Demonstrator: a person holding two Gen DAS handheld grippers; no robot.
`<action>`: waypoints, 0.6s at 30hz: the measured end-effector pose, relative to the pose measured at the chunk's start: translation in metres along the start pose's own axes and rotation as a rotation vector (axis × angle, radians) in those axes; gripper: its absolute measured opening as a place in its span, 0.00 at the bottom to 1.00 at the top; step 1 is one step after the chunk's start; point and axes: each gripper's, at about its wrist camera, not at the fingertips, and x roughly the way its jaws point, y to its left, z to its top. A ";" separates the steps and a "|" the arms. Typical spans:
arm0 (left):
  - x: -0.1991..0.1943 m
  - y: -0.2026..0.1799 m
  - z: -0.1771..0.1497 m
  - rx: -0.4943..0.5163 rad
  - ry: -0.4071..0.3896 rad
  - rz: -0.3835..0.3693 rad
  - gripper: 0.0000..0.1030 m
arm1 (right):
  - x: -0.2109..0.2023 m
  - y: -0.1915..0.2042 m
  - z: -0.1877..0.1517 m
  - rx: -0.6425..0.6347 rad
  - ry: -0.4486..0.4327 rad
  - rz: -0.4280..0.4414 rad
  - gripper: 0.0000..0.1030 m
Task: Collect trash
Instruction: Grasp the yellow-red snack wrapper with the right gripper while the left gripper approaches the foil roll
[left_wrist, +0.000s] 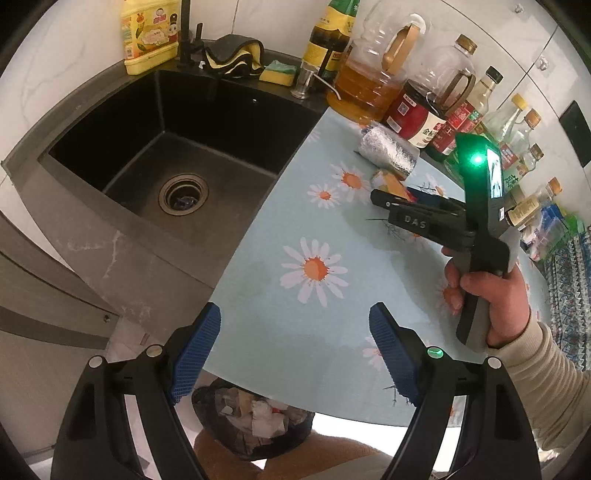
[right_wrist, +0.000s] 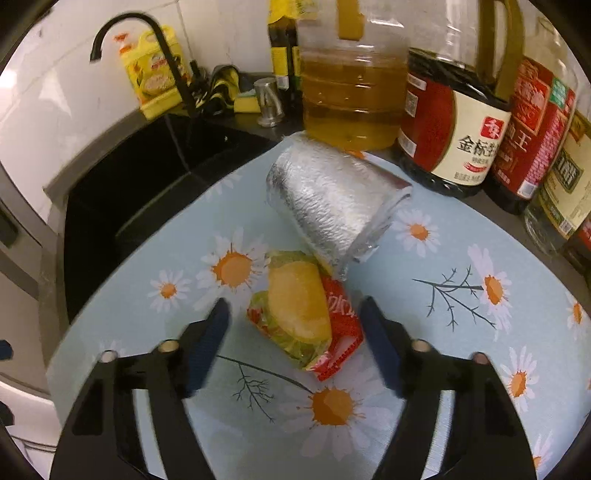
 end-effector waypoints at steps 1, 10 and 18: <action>0.001 -0.001 0.000 0.000 0.002 0.000 0.78 | 0.000 0.002 -0.001 -0.008 0.000 0.001 0.59; 0.004 -0.005 0.003 0.012 -0.001 0.004 0.78 | -0.019 -0.002 -0.014 0.028 0.009 0.068 0.58; 0.014 -0.027 0.022 0.088 -0.004 -0.006 0.78 | -0.069 -0.025 -0.026 0.124 -0.029 0.121 0.58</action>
